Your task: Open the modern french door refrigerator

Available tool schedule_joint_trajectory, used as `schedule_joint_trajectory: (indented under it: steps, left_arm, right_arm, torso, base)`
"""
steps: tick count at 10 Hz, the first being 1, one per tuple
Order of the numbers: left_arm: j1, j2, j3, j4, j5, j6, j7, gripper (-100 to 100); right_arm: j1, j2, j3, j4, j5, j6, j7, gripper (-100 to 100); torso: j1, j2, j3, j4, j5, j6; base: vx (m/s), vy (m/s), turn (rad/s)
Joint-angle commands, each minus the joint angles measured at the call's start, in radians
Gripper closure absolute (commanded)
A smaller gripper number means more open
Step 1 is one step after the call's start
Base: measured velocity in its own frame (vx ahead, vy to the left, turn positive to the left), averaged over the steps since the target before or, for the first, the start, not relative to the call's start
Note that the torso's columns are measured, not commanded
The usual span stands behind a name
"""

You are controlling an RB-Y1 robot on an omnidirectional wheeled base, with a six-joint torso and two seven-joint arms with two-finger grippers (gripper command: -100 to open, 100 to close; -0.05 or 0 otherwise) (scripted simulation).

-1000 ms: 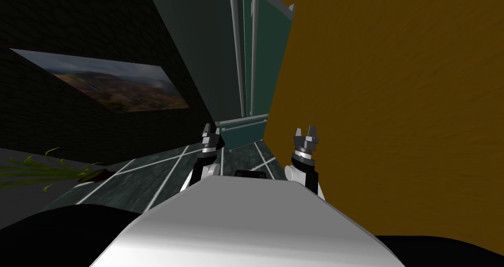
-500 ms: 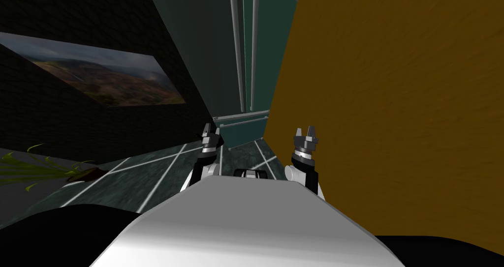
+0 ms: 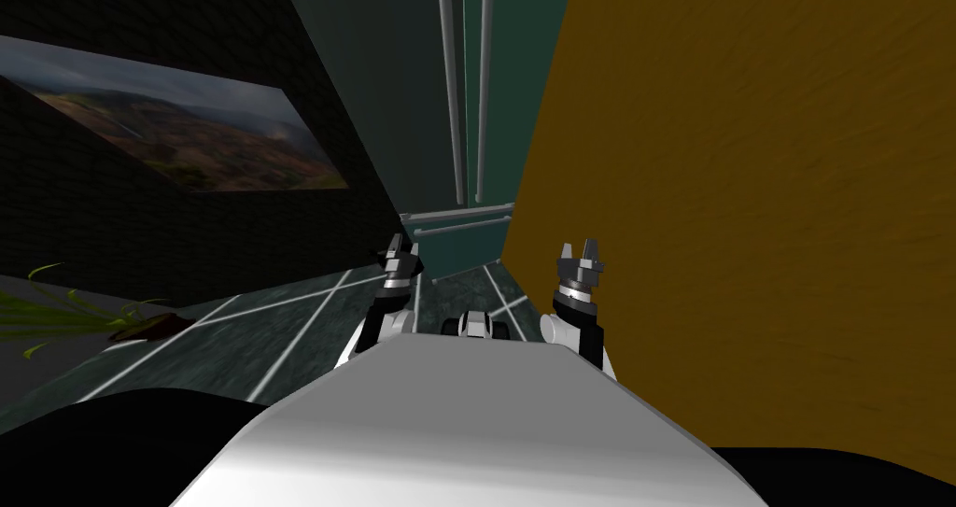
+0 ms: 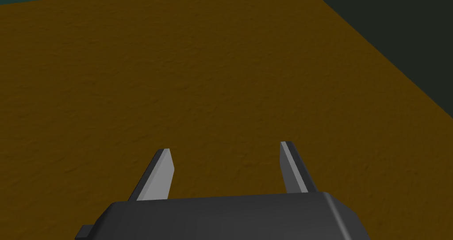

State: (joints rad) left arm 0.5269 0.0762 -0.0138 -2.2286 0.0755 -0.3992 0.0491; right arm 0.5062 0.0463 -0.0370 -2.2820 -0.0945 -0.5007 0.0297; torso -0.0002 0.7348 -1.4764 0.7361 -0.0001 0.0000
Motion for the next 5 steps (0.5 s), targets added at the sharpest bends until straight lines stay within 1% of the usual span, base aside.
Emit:
schedule_joint_trajectory:
  steps: [1, 5]
  left_arm:
    - [-0.013, 0.040, 0.000, -0.012, 0.019, 0.063, 0.020, -100]
    - [-0.044, 0.065, 0.001, -0.046, 0.057, 0.178, 0.059, -100]
  right_arm:
    - [0.000, 0.000, 0.000, 0.000, 0.000, 0.000, 0.000, 0]
    - [0.000, 0.000, 0.000, 0.000, 0.000, 0.000, 0.000, 0]
  torso:
    - [0.000, 0.001, -0.001, 0.001, 0.000, 0.000]
    - [0.001, 0.003, 0.000, 0.002, 0.000, 0.000]
  base:
    - [0.106, -0.028, 0.053]
    - [0.123, -0.024, 0.077]
